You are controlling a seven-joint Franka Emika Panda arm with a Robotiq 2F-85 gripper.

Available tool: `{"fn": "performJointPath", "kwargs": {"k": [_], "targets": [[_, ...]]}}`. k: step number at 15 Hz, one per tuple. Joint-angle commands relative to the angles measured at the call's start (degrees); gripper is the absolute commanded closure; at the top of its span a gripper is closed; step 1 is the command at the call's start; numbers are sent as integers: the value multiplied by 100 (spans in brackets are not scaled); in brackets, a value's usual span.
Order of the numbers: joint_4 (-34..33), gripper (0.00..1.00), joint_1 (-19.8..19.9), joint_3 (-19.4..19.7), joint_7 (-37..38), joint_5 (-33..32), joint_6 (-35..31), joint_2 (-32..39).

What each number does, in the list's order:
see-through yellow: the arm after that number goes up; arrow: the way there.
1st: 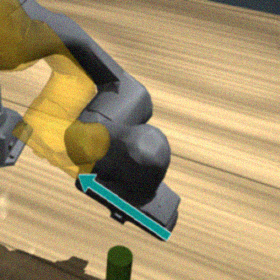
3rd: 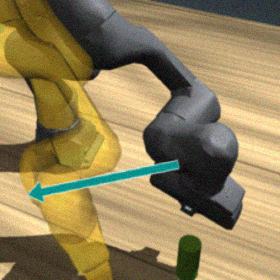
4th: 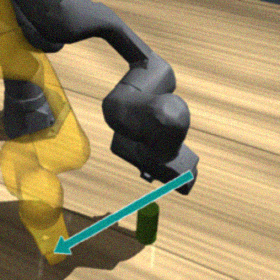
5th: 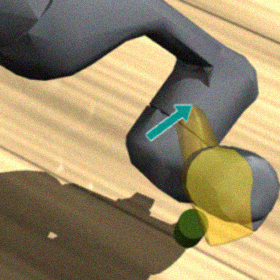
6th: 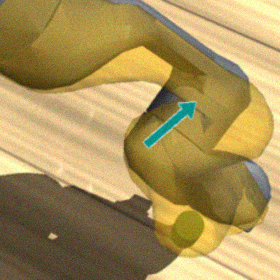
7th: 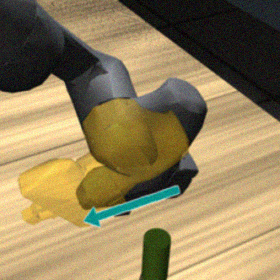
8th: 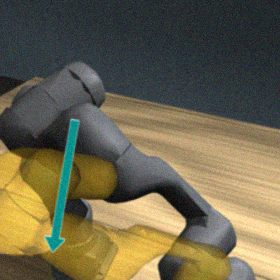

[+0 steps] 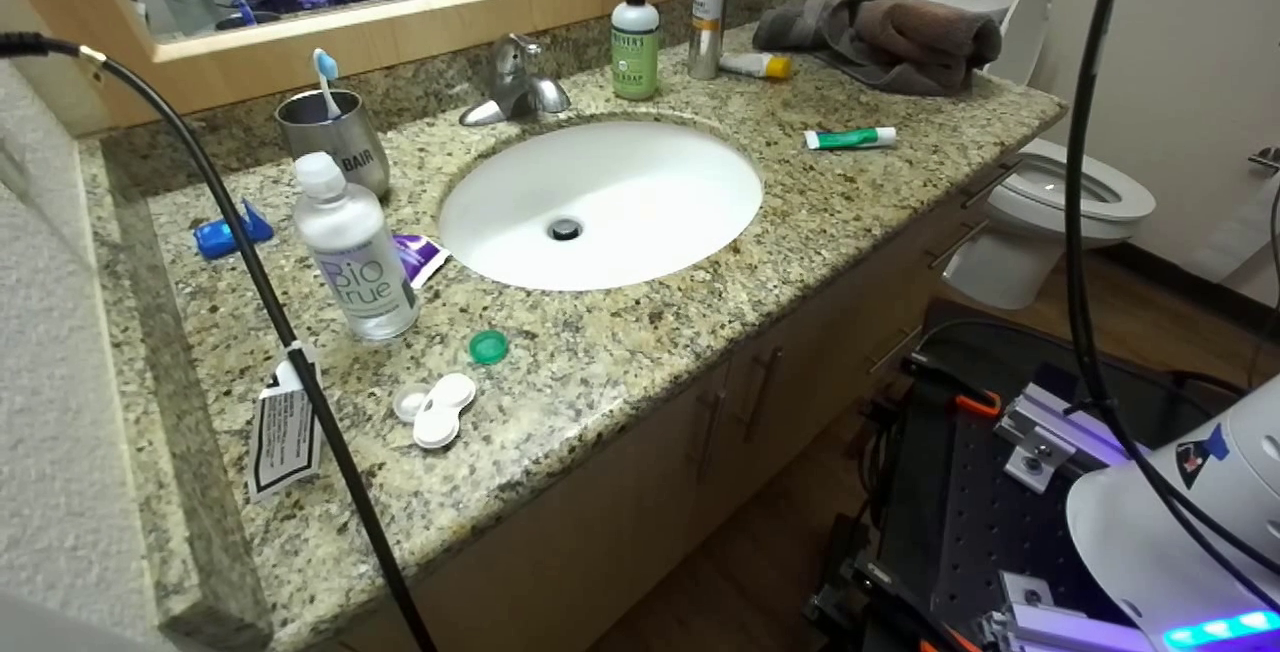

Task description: Move the white tube and the blue spray can to the back of the counter

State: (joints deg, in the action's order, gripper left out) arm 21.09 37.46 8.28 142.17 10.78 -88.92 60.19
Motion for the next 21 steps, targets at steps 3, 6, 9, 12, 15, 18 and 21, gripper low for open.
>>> {"fn": "performJointPath", "kwargs": {"k": [3, 6, 9, 12, 15, 18, 21], "targets": [[240, 0, 261, -92, -1729, -443, 1055, -641], [270, 0, 428, 32, -2824, -815, 1593, -763], [254, 0, 586, 179, -3991, -1188, 1929, -758], [146, 0, 639, 169, -4147, -1127, 1736, -680], [127, 0, 729, 167, -4515, -1128, 1729, -704], [124, 0, 669, 199, -4905, -1243, 1580, -615], [147, 0, 765, 241, -5409, -1339, 1408, -493]]}}
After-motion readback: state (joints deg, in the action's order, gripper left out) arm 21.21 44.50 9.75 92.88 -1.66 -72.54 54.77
